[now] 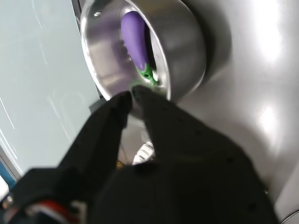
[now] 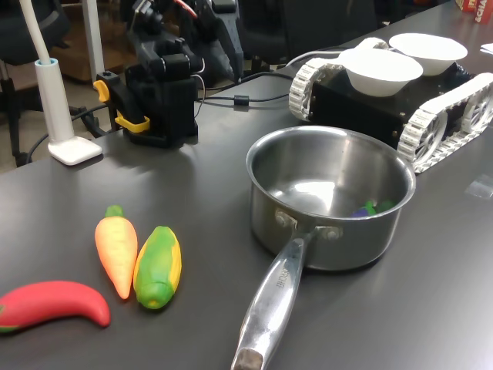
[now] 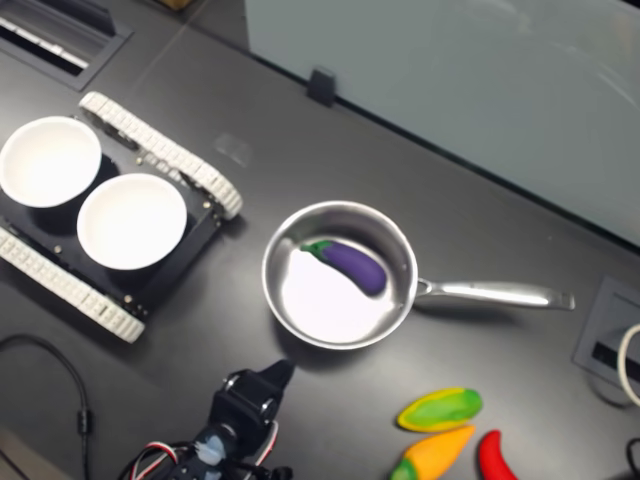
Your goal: Pick up the chilli and place them in the pan
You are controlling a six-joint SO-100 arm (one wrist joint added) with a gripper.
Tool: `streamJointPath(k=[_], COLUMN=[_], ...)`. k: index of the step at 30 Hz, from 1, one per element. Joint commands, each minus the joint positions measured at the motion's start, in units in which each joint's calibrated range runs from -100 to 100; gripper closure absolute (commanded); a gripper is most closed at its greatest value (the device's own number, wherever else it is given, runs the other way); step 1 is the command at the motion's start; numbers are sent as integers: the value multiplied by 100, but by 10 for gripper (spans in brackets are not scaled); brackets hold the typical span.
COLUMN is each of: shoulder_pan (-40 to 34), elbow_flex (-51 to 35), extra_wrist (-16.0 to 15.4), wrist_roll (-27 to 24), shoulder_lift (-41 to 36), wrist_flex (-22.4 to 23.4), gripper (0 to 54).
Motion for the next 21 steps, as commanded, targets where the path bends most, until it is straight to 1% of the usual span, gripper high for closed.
streamJointPath(k=[1, 11, 21], shoulder_pan=[181, 972, 1671], elbow_flex=[-902, -1956, -2646], extra_wrist=[253, 279, 270], wrist_roll=[73, 210, 88], shoulder_lift=[460, 1042, 1843], wrist_flex=[33, 59, 33], gripper=[536, 536, 536])
